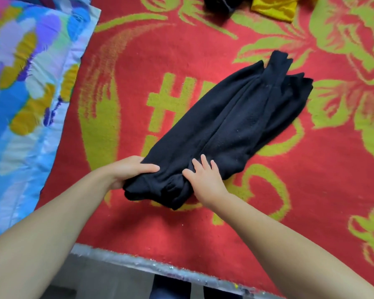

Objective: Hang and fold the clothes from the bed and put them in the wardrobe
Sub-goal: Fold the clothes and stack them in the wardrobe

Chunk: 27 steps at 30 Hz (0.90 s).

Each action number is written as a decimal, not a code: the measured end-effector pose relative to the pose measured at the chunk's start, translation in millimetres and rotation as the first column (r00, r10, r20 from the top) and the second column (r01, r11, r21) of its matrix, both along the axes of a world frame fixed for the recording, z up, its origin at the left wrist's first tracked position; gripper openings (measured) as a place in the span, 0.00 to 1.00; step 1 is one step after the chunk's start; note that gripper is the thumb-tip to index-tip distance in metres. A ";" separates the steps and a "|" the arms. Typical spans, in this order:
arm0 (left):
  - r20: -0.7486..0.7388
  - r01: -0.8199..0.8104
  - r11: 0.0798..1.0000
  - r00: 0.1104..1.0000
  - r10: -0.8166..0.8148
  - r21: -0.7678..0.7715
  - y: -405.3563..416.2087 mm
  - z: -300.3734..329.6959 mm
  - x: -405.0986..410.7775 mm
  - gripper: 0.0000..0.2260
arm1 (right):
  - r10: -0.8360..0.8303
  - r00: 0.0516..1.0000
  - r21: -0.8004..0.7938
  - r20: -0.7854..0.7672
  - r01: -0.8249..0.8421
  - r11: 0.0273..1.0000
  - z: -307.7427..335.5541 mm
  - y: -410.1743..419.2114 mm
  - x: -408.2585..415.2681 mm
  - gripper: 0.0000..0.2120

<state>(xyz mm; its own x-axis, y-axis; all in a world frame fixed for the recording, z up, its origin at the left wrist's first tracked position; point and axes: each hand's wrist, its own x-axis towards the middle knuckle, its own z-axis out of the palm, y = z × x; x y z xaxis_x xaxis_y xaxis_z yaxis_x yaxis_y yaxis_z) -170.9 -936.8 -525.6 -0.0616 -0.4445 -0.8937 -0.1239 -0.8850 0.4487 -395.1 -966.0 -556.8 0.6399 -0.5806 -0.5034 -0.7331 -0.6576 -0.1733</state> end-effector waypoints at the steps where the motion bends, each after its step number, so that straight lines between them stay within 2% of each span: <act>1: -0.080 -0.013 0.999 0.997 0.016 0.033 4.8 6.3 -4.9 0.11 | 0.033 0.999 0.023 -0.002 -0.033 0.999 6.4 0.0 -11.1 0.24; 4: -0.278 0.049 0.987 0.960 -0.005 0.152 33.1 13.9 -27.6 0.14 | 0.174 0.984 0.120 -0.035 -0.168 0.978 26.5 11.2 -64.5 0.25; 7: -0.357 0.172 0.951 0.931 -0.072 0.258 66.1 11.9 -63.1 0.20 | 0.265 0.964 0.147 0.017 -0.264 0.953 34.4 30.8 -125.4 0.30; 8: -0.377 0.177 0.942 0.924 -0.059 0.287 72.4 15.4 -76.1 0.19 | 0.241 0.970 0.164 0.038 -0.244 0.956 32.8 36.4 -142.7 0.33; 10: -0.415 0.100 0.944 0.909 0.041 0.314 75.1 21.5 -96.1 0.09 | 0.062 0.994 0.323 0.088 -0.087 0.942 32.0 40.8 -165.6 0.36; 12: -0.444 -0.090 0.923 0.857 0.263 0.374 62.7 30.2 -107.0 0.09 | -0.225 0.964 0.498 0.143 0.126 0.858 34.5 32.5 -172.1 0.37; 14: -0.422 -0.290 0.860 0.776 0.469 0.421 41.0 34.1 -110.1 0.09 | -0.531 0.828 0.619 0.181 0.324 0.716 36.8 12.6 -167.9 0.37; 16: -0.356 -0.468 0.784 0.709 0.609 0.407 12.0 30.6 -110.3 0.17 | -0.777 0.616 0.707 0.129 0.493 0.507 31.5 -9.9 -166.9 0.29; 17: -0.329 -0.551 0.736 0.663 0.672 0.393 -4.9 27.0 -110.6 0.20 | -0.857 0.504 0.720 0.107 0.556 0.416 26.2 -19.2 -166.8 0.24; 19: -0.310 -0.701 0.620 0.537 0.784 0.353 -37.8 22.0 -116.3 0.17 | -0.946 0.308 0.739 0.099 0.614 0.278 14.2 -32.5 -167.0 0.21; 21: -0.277 -0.787 0.529 0.457 0.845 0.317 -62.8 10.8 -123.5 0.16 | -0.978 0.199 0.712 0.060 0.679 0.181 5.9 -39.5 -163.1 0.19; 22: -0.284 -0.784 0.549 0.478 0.831 0.289 -71.0 3.7 -127.3 0.18 | -0.984 0.177 0.684 0.034 0.714 0.152 2.5 -41.3 -160.8 0.18; 23: -0.272 -0.755 0.615 0.557 0.785 0.228 -75.5 -3.2 -130.9 0.20 | -0.987 0.162 0.655 0.005 0.745 0.126 -0.7 -43.4 -159.2 0.17; 24: -0.244 -0.688 0.718 0.682 0.690 0.106 -77.2 -5.8 -135.6 0.20 | -0.988 0.152 0.636 -0.019 0.764 0.105 -0.6 -45.8 -156.7 0.17; 25: -0.160 -0.554 0.828 0.828 0.538 -0.083 -75.2 -8.4 -139.3 0.19 | -0.988 0.148 0.618 -0.046 0.781 0.088 -1.1 -48.6 -155.2 0.19; 26: -0.009 -0.318 0.894 0.943 0.332 -0.315 -68.9 -9.0 -141.0 0.18 | -0.987 0.144 0.601 -0.067 0.796 0.075 1.1 -51.4 -152.9 0.20; 27: 0.214 0.046 0.846 0.974 0.081 -0.531 -58.6 -9.7 -141.1 0.21 | -0.987 0.132 0.569 -0.089 0.820 0.059 5.3 -53.0 -149.3 0.21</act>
<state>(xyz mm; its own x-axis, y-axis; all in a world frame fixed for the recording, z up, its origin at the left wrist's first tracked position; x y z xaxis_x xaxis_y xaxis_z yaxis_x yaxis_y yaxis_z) -311.9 -995.4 -535.3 0.1193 -0.8522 -0.5095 -0.2621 -0.5220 0.8117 -544.4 -1019.1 -551.5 -0.1120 -0.5915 -0.7985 -0.5398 0.7109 -0.4508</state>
